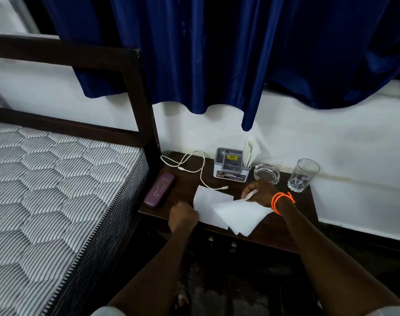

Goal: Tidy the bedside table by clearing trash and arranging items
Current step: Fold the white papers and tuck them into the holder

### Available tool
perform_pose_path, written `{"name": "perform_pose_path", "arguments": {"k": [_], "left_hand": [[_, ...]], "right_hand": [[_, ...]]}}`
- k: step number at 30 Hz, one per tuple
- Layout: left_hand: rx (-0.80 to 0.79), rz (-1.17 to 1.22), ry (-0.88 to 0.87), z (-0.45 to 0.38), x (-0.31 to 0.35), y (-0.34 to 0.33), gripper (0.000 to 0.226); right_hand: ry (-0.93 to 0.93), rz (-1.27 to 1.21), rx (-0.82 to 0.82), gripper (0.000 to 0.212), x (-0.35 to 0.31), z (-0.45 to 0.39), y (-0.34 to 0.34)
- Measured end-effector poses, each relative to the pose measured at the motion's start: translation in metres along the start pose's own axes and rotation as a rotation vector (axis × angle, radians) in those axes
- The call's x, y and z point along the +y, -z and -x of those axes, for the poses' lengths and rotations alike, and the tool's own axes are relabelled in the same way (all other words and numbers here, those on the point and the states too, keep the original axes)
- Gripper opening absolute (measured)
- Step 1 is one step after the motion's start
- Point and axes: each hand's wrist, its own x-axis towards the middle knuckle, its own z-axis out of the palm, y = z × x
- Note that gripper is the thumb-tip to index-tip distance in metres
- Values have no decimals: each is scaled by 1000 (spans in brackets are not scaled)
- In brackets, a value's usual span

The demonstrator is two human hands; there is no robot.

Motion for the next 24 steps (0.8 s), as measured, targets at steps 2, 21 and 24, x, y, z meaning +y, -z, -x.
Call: {"name": "perform_pose_path", "arguments": {"k": [2,21,24], "left_hand": [[18,63,-40,1,3,0,15],[-240,628,-515,-18,55,45,31],[-322,785,-420,-15,58,48,32]], "right_hand": [[11,-8,-34,52,0,-1,2],[-8,-647,-112,48,-18,11,10],[-47,-694,-134,40,-17,11,9]]}}
